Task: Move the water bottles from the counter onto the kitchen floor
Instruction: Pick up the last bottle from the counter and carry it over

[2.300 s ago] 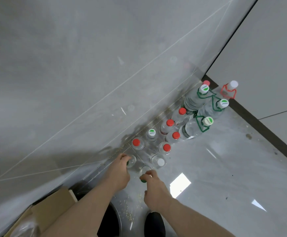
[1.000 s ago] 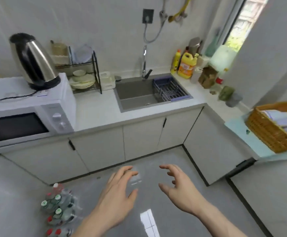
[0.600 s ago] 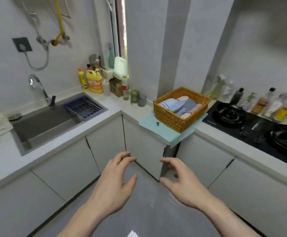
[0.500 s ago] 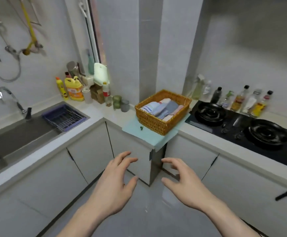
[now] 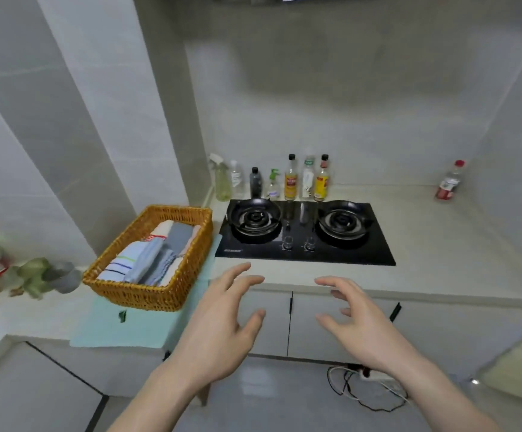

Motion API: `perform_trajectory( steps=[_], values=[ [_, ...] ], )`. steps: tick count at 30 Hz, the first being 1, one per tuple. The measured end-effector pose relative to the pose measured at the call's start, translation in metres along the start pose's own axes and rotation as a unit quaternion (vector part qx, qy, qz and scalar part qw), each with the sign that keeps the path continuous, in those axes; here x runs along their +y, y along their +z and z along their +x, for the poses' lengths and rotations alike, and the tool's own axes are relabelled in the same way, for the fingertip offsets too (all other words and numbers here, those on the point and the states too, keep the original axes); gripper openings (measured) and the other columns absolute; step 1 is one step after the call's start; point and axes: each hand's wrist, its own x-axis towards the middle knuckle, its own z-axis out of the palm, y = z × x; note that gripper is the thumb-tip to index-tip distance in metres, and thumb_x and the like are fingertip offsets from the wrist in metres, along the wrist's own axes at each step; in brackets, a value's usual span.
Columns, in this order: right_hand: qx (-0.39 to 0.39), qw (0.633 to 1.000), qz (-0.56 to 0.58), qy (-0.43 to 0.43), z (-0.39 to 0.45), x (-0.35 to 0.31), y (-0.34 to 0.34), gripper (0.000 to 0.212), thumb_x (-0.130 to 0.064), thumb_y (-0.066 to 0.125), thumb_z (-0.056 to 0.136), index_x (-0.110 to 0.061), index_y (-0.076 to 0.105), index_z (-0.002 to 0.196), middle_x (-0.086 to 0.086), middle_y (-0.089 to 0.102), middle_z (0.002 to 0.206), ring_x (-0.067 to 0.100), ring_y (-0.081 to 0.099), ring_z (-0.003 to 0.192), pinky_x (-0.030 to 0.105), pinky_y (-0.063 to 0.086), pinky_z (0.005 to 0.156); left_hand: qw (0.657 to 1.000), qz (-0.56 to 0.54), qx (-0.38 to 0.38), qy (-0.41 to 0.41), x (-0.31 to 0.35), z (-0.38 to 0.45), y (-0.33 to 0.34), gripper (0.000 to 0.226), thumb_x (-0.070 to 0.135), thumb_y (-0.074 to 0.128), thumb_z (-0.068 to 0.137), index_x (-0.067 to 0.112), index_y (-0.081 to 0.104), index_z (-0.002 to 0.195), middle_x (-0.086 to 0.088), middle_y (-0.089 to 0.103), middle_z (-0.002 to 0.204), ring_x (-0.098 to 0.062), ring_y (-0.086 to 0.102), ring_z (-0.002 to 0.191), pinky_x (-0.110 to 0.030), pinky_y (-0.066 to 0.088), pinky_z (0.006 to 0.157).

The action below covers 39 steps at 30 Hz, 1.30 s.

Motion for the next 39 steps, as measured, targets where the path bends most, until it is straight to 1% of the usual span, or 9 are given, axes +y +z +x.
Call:
perform_trajectory(
  steps=[3, 8, 14, 18, 23, 28, 32, 36, 39],
  values=[
    [0.04, 0.999, 0.007, 0.031, 0.021, 0.012, -0.025, 0.05, -0.034, 0.067, 0.091, -0.06, 0.045, 0.128, -0.033, 0.043, 0.137, -0.002, 0.047, 0.13, 0.032, 0.043, 0.111, 0.999, -0.006, -0.024, 0.037, -0.001, 0.053, 0.014, 0.047, 0.043, 0.061, 0.092, 0.044, 0.046, 0.137, 0.029, 0.025, 0.154, 0.003, 0.029, 0.141, -0.019, 0.024, 0.115],
    [0.114, 0.991, 0.019, 0.063, 0.044, 0.039, -0.071, 0.049, -0.031, 0.069, 0.091, -0.057, 0.049, 0.127, -0.042, 0.042, 0.133, -0.01, 0.044, 0.129, 0.029, 0.043, 0.11, 0.994, -0.023, -0.055, 0.094, 0.021, 0.14, 0.045, 0.048, 0.041, 0.063, 0.092, 0.041, 0.048, 0.138, 0.026, 0.029, 0.153, 0.0, 0.032, 0.139, -0.019, 0.026, 0.114],
    [0.186, 0.978, 0.043, 0.085, 0.075, 0.079, -0.133, 0.047, -0.026, 0.07, 0.092, -0.052, 0.053, 0.127, -0.033, 0.048, 0.131, -0.009, 0.047, 0.127, 0.022, 0.044, 0.104, 0.983, -0.042, -0.101, 0.15, 0.064, 0.224, 0.092, 0.047, 0.044, 0.06, 0.093, 0.044, 0.046, 0.137, 0.03, 0.026, 0.152, -0.003, 0.041, 0.132, -0.029, 0.043, 0.108],
    [0.19, 0.978, 0.05, 0.077, 0.111, 0.115, -0.178, 0.046, -0.028, 0.071, 0.092, -0.052, 0.052, 0.126, -0.034, 0.048, 0.133, -0.011, 0.047, 0.126, 0.018, 0.044, 0.101, 0.981, -0.035, -0.104, 0.159, 0.09, 0.278, 0.127, 0.047, 0.044, 0.06, 0.094, 0.043, 0.046, 0.138, 0.03, 0.025, 0.153, 0.001, 0.032, 0.138, -0.025, 0.035, 0.113],
    [0.167, 0.982, 0.034, 0.081, 0.166, 0.164, -0.244, 0.045, -0.033, 0.068, 0.093, -0.053, 0.049, 0.128, -0.037, 0.044, 0.132, -0.014, 0.045, 0.124, 0.013, 0.042, 0.097, 0.987, -0.026, -0.101, 0.123, 0.122, 0.35, 0.165, 0.047, 0.04, 0.063, 0.092, 0.04, 0.049, 0.137, 0.029, 0.029, 0.15, -0.009, 0.053, 0.12, -0.025, 0.04, 0.109],
    [0.147, 0.986, 0.021, 0.079, 0.225, 0.207, -0.302, 0.045, -0.035, 0.066, 0.092, -0.054, 0.048, 0.128, -0.038, 0.041, 0.133, -0.011, 0.044, 0.126, 0.021, 0.044, 0.104, 0.99, -0.023, -0.09, 0.102, 0.143, 0.408, 0.195, 0.047, 0.041, 0.062, 0.093, 0.04, 0.048, 0.138, 0.031, 0.027, 0.15, -0.003, 0.048, 0.122, -0.015, 0.035, 0.104],
    [0.146, 0.986, 0.014, 0.083, 0.27, 0.229, -0.327, 0.045, -0.034, 0.067, 0.091, -0.051, 0.049, 0.128, -0.032, 0.043, 0.135, -0.008, 0.047, 0.125, 0.025, 0.046, 0.104, 0.989, -0.012, -0.095, 0.111, 0.152, 0.453, 0.212, 0.048, 0.039, 0.061, 0.092, 0.041, 0.047, 0.138, 0.033, 0.027, 0.148, 0.003, 0.033, 0.135, -0.007, 0.022, 0.104],
    [0.155, 0.983, 0.019, 0.093, 0.307, 0.249, -0.343, 0.047, -0.036, 0.068, 0.09, -0.051, 0.049, 0.13, -0.03, 0.043, 0.134, -0.005, 0.049, 0.125, 0.026, 0.048, 0.103, 0.988, -0.008, -0.103, 0.117, 0.154, 0.504, 0.228, 0.048, 0.037, 0.061, 0.091, 0.038, 0.049, 0.137, 0.024, 0.031, 0.151, -0.001, 0.033, 0.139, -0.009, 0.02, 0.108],
    [0.166, 0.981, 0.018, 0.095, 0.328, 0.259, -0.358, 0.046, -0.036, 0.068, 0.089, -0.051, 0.05, 0.129, -0.03, 0.043, 0.133, -0.008, 0.05, 0.122, 0.021, 0.049, 0.094, 0.987, -0.004, -0.103, 0.126, 0.158, 0.534, 0.241, 0.048, 0.037, 0.062, 0.09, 0.036, 0.051, 0.136, 0.019, 0.034, 0.151, -0.007, 0.039, 0.137, -0.017, 0.028, 0.111]
  ],
)
